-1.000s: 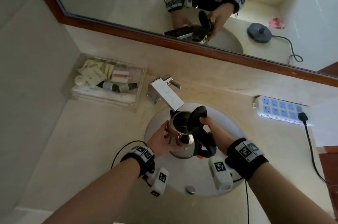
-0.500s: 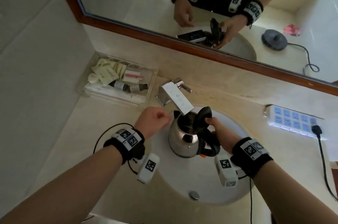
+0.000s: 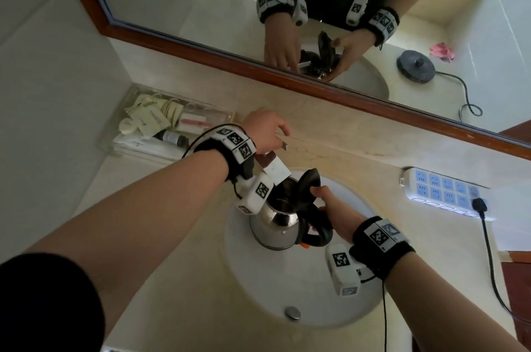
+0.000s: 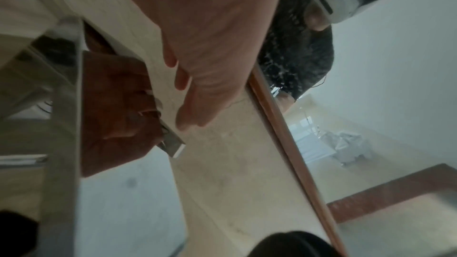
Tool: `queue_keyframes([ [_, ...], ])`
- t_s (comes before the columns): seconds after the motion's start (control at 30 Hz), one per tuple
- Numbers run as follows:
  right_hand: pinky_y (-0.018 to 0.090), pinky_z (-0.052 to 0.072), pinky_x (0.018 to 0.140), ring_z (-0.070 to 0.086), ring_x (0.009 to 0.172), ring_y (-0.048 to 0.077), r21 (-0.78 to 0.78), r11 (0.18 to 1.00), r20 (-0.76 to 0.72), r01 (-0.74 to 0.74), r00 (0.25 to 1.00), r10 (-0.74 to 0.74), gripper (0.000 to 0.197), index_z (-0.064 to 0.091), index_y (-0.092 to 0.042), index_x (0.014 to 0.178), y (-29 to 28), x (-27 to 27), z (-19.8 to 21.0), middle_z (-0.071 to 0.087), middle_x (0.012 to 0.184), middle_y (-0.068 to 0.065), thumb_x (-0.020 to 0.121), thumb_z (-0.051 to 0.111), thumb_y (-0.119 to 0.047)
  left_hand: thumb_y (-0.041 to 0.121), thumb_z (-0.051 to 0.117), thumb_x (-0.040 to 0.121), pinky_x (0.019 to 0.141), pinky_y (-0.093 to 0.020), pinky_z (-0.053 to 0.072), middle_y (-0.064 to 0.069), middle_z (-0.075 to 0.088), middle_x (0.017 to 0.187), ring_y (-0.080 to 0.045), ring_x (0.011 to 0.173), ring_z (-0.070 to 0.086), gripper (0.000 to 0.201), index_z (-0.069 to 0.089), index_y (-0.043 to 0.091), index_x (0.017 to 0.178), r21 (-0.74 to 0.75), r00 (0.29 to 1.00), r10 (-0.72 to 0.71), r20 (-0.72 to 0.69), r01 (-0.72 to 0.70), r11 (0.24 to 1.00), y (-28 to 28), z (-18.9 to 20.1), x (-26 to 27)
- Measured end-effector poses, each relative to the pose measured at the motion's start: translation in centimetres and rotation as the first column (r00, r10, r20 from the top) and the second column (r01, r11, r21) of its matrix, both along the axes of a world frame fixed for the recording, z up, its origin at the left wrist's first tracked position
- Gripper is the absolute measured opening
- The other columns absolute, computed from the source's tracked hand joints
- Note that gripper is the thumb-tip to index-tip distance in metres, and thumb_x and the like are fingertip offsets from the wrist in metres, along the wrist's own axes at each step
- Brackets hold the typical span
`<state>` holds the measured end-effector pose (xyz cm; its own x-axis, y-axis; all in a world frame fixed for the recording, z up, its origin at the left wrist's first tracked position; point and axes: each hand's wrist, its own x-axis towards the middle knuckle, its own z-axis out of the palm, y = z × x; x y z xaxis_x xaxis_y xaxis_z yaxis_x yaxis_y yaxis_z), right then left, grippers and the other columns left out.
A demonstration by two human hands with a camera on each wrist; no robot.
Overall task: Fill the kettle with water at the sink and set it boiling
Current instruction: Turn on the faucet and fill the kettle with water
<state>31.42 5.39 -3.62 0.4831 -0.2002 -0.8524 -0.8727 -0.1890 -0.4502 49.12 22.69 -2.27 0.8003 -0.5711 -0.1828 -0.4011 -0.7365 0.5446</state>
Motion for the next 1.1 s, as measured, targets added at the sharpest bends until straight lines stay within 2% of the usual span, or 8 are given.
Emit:
queue_keyframes([
  [0.1, 0.043, 0.045, 0.091, 0.066, 0.085, 0.027, -0.012, 1.000, -0.019, -0.026, 0.999, 0.026, 0.086, 0.066, -0.012, 0.110, -0.1, 0.3, 0.0, 0.072, 0.089, 0.010, 0.057, 0.052, -0.077, 0.027, 0.076, 0.078, 0.083, -0.027, 0.047, 0.004, 0.069, 0.114, -0.019, 0.105, 0.063, 0.028, 0.075, 0.031, 0.106, 0.149, 0.999, -0.040, -0.026, 0.044, 0.988, -0.7, -0.8, 1.2],
  [0.2, 0.036, 0.045, 0.074, 0.066, 0.079, 0.023, -0.001, 1.000, -0.008, -0.021, 1.000, 0.021, 0.067, 0.064, -0.015, 0.108, 0.0, 0.5, 0.1, 0.070, 0.090, 0.008, 0.074, 0.050, -0.071, 0.034, 0.081, 0.078, 0.084, -0.029, 0.054, 0.001, 0.070, 0.103, -0.020, 0.096, 0.066, 0.029, 0.077, 0.025, 0.105, 0.166, 0.997, -0.030, -0.075, 0.042, 0.985, -1.2, -1.4, 1.7],
  [0.3, 0.032, 0.044, 0.068, 0.067, 0.077, 0.021, 0.005, 1.000, -0.012, -0.014, 1.000, 0.014, 0.062, 0.065, -0.013, 0.108, -0.1, 0.5, -0.1, 0.071, 0.092, 0.008, 0.081, 0.049, -0.067, 0.038, 0.083, 0.074, 0.079, -0.030, 0.056, 0.000, 0.074, 0.095, -0.019, 0.089, 0.069, 0.026, 0.080, 0.023, 0.096, 0.141, 0.994, -0.028, -0.102, 0.043, 0.989, -1.3, -1.8, 2.1],
  [0.47, 0.036, 0.042, 0.075, 0.068, 0.083, 0.023, -0.025, 0.999, -0.032, -0.048, 0.998, 0.047, 0.080, 0.069, -0.014, 0.106, -0.1, 0.2, -0.5, 0.075, 0.093, 0.007, 0.060, 0.050, -0.077, 0.040, 0.080, 0.079, 0.056, -0.019, 0.039, 0.004, 0.075, 0.091, -0.014, 0.084, 0.067, 0.022, 0.081, 0.026, 0.096, 0.107, 0.992, -0.026, -0.120, 0.039, 0.993, -1.0, -2.2, 2.7],
  [0.67, 0.038, 0.041, 0.082, 0.068, 0.096, 0.025, 0.003, 0.999, -0.011, -0.052, 0.999, 0.052, 0.080, 0.067, -0.018, 0.111, 0.3, 0.3, -1.0, 0.074, 0.106, 0.009, 0.059, 0.050, -0.078, 0.036, 0.074, 0.085, 0.068, -0.022, 0.041, 0.002, 0.076, 0.095, -0.015, 0.085, 0.067, 0.021, 0.081, 0.025, 0.101, 0.096, 0.994, -0.013, -0.108, 0.024, 0.995, -0.8, -2.4, 3.1],
  [0.83, 0.042, 0.045, 0.088, 0.068, 0.094, 0.027, 0.001, 0.999, -0.012, -0.035, 0.999, 0.035, 0.082, 0.068, -0.015, 0.109, 0.3, 0.7, -1.6, 0.074, 0.105, 0.011, 0.059, 0.051, -0.079, 0.040, 0.072, 0.087, 0.069, -0.023, 0.041, 0.001, 0.075, 0.095, -0.014, 0.079, 0.062, 0.025, 0.080, 0.025, 0.105, 0.095, 0.996, 0.006, -0.093, 0.003, 0.996, -0.8, -2.8, 3.3],
  [0.93, 0.042, 0.044, 0.091, 0.068, 0.092, 0.027, 0.008, 0.999, 0.003, -0.036, 0.999, 0.036, 0.083, 0.067, -0.016, 0.111, 0.4, 0.9, -1.6, 0.074, 0.102, 0.011, 0.057, 0.051, -0.078, 0.043, 0.072, 0.086, 0.065, -0.022, 0.039, 0.003, 0.070, 0.084, -0.014, 0.076, 0.060, 0.025, 0.079, 0.027, 0.103, 0.098, 0.997, 0.017, -0.073, -0.009, 0.995, -0.7, -3.0, 3.3],
  [1.1, 0.037, 0.046, 0.074, 0.067, 0.083, 0.026, 0.021, 1.000, 0.001, 0.012, 1.000, -0.012, 0.078, 0.063, -0.013, 0.116, 0.1, 0.9, -1.7, 0.071, 0.097, 0.011, 0.067, 0.052, -0.073, 0.044, 0.075, 0.083, 0.070, -0.025, 0.041, 0.005, 0.065, 0.086, -0.015, 0.082, 0.061, 0.025, 0.079, 0.026, 0.100, 0.086, 0.997, 0.058, -0.045, -0.054, 0.995, -0.8, -3.5, 3.1],
])
